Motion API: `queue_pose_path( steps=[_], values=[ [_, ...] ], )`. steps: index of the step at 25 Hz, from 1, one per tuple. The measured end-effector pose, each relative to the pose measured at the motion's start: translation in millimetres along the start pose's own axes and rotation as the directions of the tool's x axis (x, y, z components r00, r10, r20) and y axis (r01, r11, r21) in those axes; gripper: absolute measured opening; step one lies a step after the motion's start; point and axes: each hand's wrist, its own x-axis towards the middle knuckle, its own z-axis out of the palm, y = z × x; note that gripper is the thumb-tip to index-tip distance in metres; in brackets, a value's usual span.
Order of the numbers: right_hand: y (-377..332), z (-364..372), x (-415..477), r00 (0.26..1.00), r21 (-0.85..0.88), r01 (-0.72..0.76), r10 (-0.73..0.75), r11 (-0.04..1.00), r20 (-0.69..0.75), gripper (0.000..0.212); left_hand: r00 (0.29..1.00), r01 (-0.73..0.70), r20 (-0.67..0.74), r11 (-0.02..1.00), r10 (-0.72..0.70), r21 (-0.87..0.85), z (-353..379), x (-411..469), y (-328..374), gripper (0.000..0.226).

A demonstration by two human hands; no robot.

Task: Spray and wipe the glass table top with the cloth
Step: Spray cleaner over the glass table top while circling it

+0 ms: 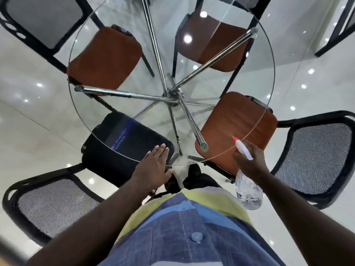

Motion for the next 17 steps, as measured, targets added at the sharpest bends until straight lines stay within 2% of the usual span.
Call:
queue_pose_path(
  steps=[4,7,10,15,17],
  values=[
    [-24,-2,22,0.991,-0.025,0.103,-0.1,0.994,0.088,0.011,1.0,0.023,-0.007,0.998,-0.023,-0.052,-11,2,0,0.085],
    [-45,8,44,0.974,-0.076,0.211,-0.204,0.975,0.096,0.007,0.998,0.04,-0.036,0.997,-0.042,-0.066,-18,4,-2,0.085],
    [-68,18,61,0.948,-0.045,0.3,-0.293,0.953,0.122,0.006,0.996,0.058,-0.056,0.996,-0.062,-0.072,-24,4,-4,0.084],
    [-83,19,71,0.916,-0.033,0.379,-0.37,0.925,0.157,0.007,0.992,0.107,-0.058,0.988,-0.114,-0.113,-24,2,-6,0.084],
    [-72,14,73,0.921,-0.031,0.375,-0.368,0.927,0.128,0.005,0.991,0.114,-0.053,0.987,-0.121,-0.117,-22,1,-3,0.084]
  ],
)
